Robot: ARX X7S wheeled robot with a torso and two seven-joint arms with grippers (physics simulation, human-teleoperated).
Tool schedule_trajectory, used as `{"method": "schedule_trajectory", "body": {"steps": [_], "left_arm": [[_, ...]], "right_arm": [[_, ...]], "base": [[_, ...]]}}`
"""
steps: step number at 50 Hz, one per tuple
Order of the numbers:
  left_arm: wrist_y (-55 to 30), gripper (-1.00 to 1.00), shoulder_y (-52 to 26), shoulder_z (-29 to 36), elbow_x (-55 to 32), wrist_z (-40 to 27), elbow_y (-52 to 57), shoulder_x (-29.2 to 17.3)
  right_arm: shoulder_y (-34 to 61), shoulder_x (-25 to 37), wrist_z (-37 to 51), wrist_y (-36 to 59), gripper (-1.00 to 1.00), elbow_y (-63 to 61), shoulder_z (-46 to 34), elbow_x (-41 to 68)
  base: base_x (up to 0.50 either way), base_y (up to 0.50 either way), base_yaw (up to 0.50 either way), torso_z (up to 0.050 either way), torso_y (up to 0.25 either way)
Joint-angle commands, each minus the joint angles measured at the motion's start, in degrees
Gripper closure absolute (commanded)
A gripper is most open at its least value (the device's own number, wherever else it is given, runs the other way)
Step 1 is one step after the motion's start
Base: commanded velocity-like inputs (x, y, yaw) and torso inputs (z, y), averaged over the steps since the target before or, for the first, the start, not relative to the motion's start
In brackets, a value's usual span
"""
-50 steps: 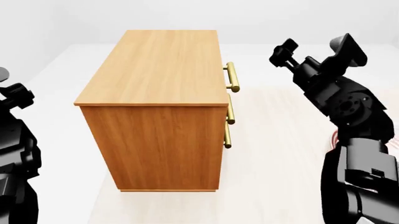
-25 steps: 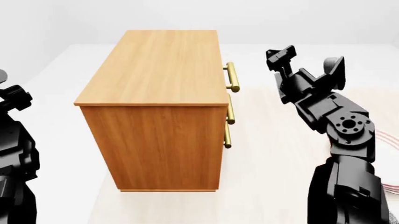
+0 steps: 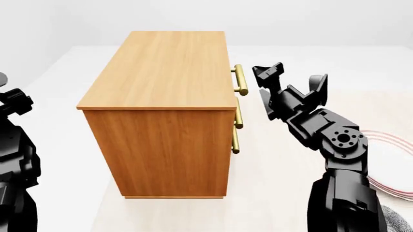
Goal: Open the top drawer of the cabinet and put the bowl in it.
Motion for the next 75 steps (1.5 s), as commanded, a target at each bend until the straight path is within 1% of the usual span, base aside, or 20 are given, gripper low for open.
{"method": "schedule_trajectory", "body": {"steps": [1,8,40,41,61,75], "left_arm": [[0.05,-1.0,0.05,0.12,0.01,-0.05,0.0,0.0],[0.05,-1.0,0.11,0.21,0.01,-0.05,0.0,-0.01],[0.1,-1.0,0.41,0.4,0.01,-0.35,0.0,-0.22],[0.1,-1.0,0.41,0.41,0.02,-0.35,0.0,-0.22],[0.2,-1.0,0.52,0.59,-0.01,-0.47,0.0,-0.15],[0.16,-1.0,0.58,0.48,-0.09,-0.38,0.0,-0.33]], "right_arm": [[0.01,-0.52,-1.77,1.39,-1.0,2.05,-0.59,0.87],[-0.1,-0.97,-2.97,3.41,-1.0,1.85,-1.32,1.72],[2.64,-0.41,-8.77,0.53,-1.0,11.1,-3.37,0.77],[2.7,-0.36,-8.99,0.38,1.0,11.39,-3.39,0.75],[1.2,0.88,-7.79,2.76,1.0,7.53,-1.89,3.25],[-0.07,3.51,-5.87,4.88,1.0,2.94,-1.18,4.46]], "base": [[0.0,0.0,0.0,0.0,0.0],[0.0,0.0,0.0,0.0,0.0],[0.0,0.0,0.0,0.0,0.0],[0.0,0.0,0.0,0.0,0.0],[0.0,0.0,0.0,0.0,0.001],[0.0,0.0,0.0,0.0,0.001]]}}
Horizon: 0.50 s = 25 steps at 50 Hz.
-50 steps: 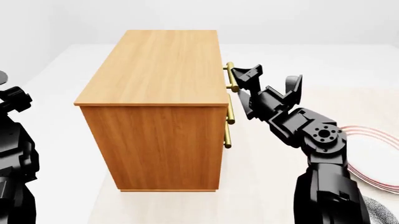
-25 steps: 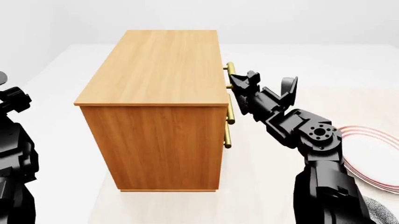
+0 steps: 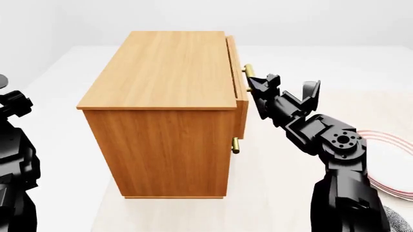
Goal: Open the top drawer of the cabinet and put the bowl in it.
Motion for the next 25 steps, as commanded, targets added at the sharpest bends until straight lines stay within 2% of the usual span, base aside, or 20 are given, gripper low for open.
{"method": "schedule_trajectory", "body": {"steps": [1,25], "left_arm": [[0.0,-1.0,0.0,-0.05,-0.04,0.06,0.0,-0.13],[0.02,-1.0,-0.03,0.17,0.05,0.02,0.0,0.03]], "right_arm": [[-0.89,2.45,0.21,2.11,1.0,-3.28,-1.33,4.14],[1.33,7.04,-2.01,1.06,1.0,0.66,-2.21,2.86]], "base": [[0.0,0.0,0.0,0.0,0.0],[0.0,0.0,0.0,0.0,0.002]]}}
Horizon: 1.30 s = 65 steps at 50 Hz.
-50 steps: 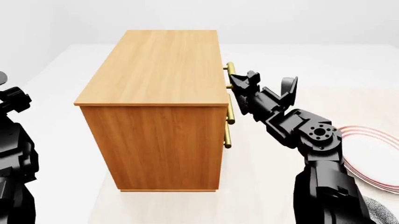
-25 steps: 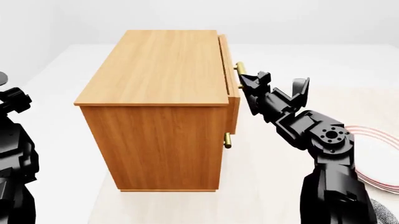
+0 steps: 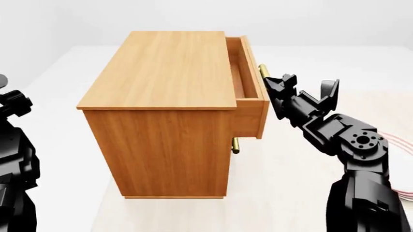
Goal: Open the top drawer of the cabinet and put the bowl in it.
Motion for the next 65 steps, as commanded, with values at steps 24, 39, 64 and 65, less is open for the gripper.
{"method": "schedule_trajectory", "body": {"steps": [24,39,64,65], "left_arm": [[0.06,-1.0,0.08,0.41,0.01,-0.14,0.0,0.21],[0.05,-1.0,0.01,0.45,-0.04,-0.13,0.0,0.24],[0.33,-1.0,0.07,0.62,0.04,-0.13,0.0,0.35],[0.35,-1.0,0.07,0.64,0.04,-0.14,0.0,0.35]], "right_arm": [[1.85,3.28,-2.96,-1.5,1.0,2.48,-2.14,2.93],[1.59,3.05,-3.23,-0.39,1.0,1.07,-2.88,3.1],[3.0,3.47,-5.35,-2.5,-1.0,5.95,-5.0,0.88],[2.88,3.48,-5.1,-2.73,-1.0,5.59,-4.71,1.05]], "base": [[0.0,0.0,0.0,0.0,0.0],[0.0,0.0,0.0,0.0,0.001],[0.0,0.0,0.0,0.0,0.0],[0.0,0.0,0.0,0.0,0.0]]}}
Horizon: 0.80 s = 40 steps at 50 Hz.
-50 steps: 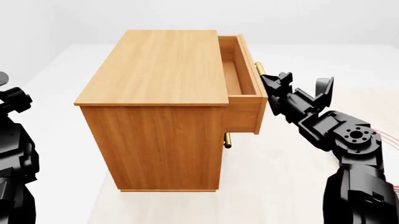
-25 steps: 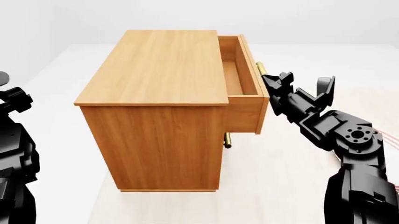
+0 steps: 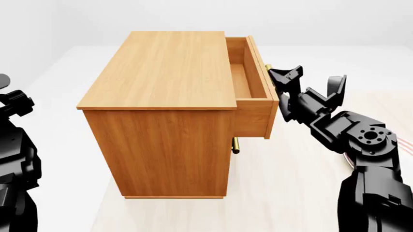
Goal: Open the top drawer of the cabinet and put the bowl in it.
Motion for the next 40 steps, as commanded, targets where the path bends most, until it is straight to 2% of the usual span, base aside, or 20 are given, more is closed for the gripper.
{"method": "schedule_trajectory", "body": {"steps": [1,17,24,31,36,40], "left_arm": [[0.14,-1.0,0.02,0.15,0.04,0.0,0.0,0.05],[0.19,-1.0,0.16,0.08,-0.12,0.14,0.0,0.04],[0.22,-1.0,0.3,-0.38,-0.31,0.29,0.0,-0.22],[0.35,-1.0,0.45,-0.82,-0.33,0.35,0.0,-0.49],[0.46,-1.0,0.72,-1.16,-0.35,0.33,0.0,-0.58],[0.48,-1.0,0.82,-1.36,-0.31,0.34,0.0,-0.58]], "right_arm": [[0.12,0.15,-0.03,-1.48,-1.0,0.44,0.46,0.2],[1.37,3.29,5.57,-4.24,-1.0,-3.64,3.96,1.3],[6.37,4.23,11.55,-3.13,-1.0,-10.76,1.81,-0.52],[17.45,3.16,14.39,0.98,-1.0,-20.61,-11.26,-7.88],[23.68,1.35,11.93,4.86,-1.0,-22.57,-22.61,-13.12],[27.95,-0.39,9.28,10.24,-1.0,-21.67,-28.04,-13.78]], "base": [[0.0,0.0,0.0,0.0,0.0],[0.0,0.0,0.0,0.0,0.0],[0.0,0.0,0.0,0.0,0.0],[0.0,0.0,0.0,0.0,0.001],[0.0,0.0,0.0,0.0,0.0],[0.0,0.0,0.0,0.0,0.0]]}}
